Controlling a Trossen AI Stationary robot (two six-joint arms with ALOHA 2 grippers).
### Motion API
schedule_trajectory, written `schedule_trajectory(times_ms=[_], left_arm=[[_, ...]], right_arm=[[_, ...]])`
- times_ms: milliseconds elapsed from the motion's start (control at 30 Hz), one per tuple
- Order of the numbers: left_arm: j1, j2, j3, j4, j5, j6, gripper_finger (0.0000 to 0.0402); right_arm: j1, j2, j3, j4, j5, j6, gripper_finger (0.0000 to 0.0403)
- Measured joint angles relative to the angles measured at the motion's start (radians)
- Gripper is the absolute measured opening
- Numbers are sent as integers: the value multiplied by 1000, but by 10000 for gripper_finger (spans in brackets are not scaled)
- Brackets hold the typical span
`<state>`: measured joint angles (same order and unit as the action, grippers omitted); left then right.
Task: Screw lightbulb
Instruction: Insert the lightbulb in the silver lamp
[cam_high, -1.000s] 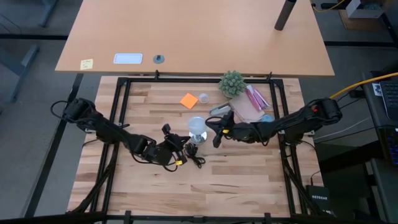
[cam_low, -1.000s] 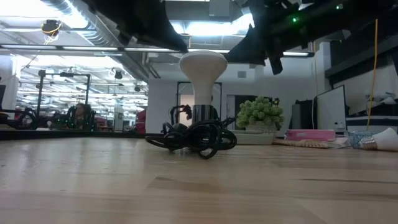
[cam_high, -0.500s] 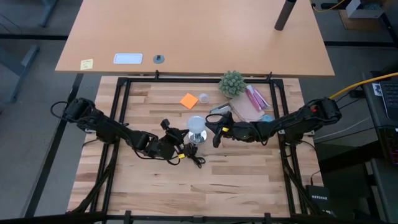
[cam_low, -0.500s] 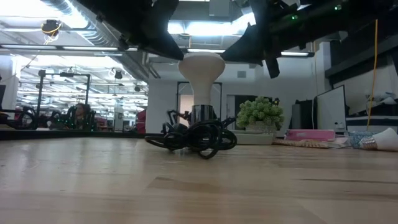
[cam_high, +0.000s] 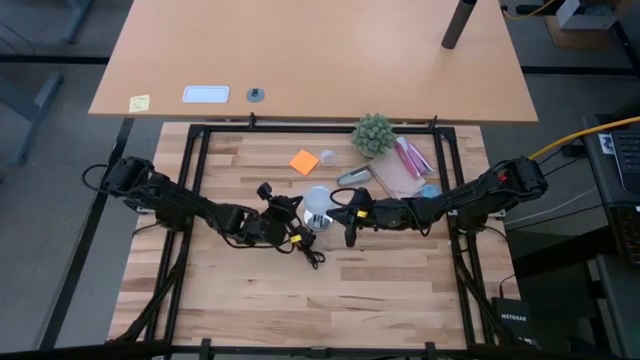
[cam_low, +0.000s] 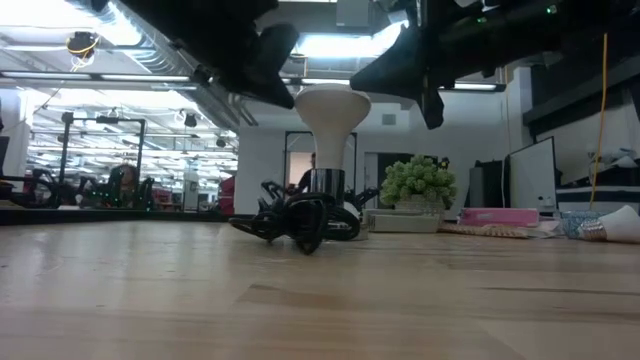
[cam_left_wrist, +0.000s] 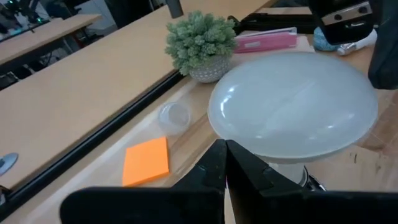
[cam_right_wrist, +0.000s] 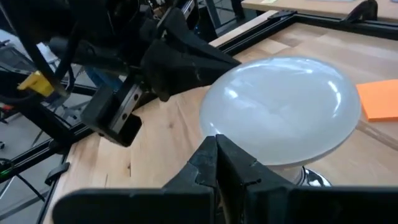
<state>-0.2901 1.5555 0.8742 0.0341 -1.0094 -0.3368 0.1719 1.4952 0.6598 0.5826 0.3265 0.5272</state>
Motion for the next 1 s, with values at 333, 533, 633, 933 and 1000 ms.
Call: schedule_trajectory(times_ms=[333,533,633,933,1000], left_arm=[[-54,-5,0,4,-151,26,1],[-118,-26,0,11,-139,29,1],[-142,-26,0,15,-59,19,1],[-111,-6,-1,65,101,27,1],[-97,10,-1,90,102,35,1]], right_arm=[[-1,-21,0,104,20,-97,5],[-1,-65,0,70,109,-193,5],[-3,-67,0,33,209,-236,5],[-56,-64,0,-107,218,-177,5],[-55,-64,0,-116,212,-167,5]])
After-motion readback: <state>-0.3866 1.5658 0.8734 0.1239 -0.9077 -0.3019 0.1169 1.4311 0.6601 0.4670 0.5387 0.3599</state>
